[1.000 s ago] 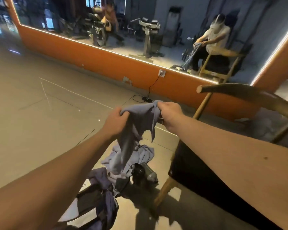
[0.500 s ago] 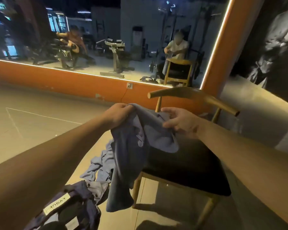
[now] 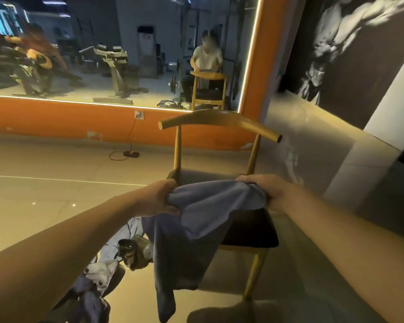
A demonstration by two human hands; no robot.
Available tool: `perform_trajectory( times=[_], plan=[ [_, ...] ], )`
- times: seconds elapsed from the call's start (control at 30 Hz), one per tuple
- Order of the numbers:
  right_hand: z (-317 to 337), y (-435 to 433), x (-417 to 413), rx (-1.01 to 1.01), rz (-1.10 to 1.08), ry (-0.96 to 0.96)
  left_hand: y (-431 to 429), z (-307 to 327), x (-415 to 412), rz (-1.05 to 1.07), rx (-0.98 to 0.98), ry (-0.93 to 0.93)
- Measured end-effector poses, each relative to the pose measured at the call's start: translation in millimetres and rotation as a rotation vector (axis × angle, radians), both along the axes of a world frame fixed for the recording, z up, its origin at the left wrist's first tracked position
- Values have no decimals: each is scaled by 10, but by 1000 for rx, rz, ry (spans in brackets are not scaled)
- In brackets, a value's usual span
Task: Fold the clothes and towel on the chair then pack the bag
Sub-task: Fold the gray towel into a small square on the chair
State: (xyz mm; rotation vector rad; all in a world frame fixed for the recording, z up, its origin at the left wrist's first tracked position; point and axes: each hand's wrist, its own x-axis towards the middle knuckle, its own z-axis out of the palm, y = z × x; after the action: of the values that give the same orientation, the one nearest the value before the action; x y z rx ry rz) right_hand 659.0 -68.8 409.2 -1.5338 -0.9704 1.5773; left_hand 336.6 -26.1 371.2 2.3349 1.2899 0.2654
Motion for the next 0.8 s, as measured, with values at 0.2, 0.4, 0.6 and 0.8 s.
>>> perform_trajectory(
  times=[0.2,0.4,0.6,0.8],
  plan=[
    [-290,34,77,-54,-416,483,54,-279,156,27,79,-373],
    [-304,-81,16,-28,-437,660,-31,-227,468,309,-132,-543],
    [-271,-134,82,95,-194,590,16,-200,380,296,-375,-657],
    [-419,-62,83,184,-280,-248,-12,-277,239,-71,-253,-221]
  ],
)
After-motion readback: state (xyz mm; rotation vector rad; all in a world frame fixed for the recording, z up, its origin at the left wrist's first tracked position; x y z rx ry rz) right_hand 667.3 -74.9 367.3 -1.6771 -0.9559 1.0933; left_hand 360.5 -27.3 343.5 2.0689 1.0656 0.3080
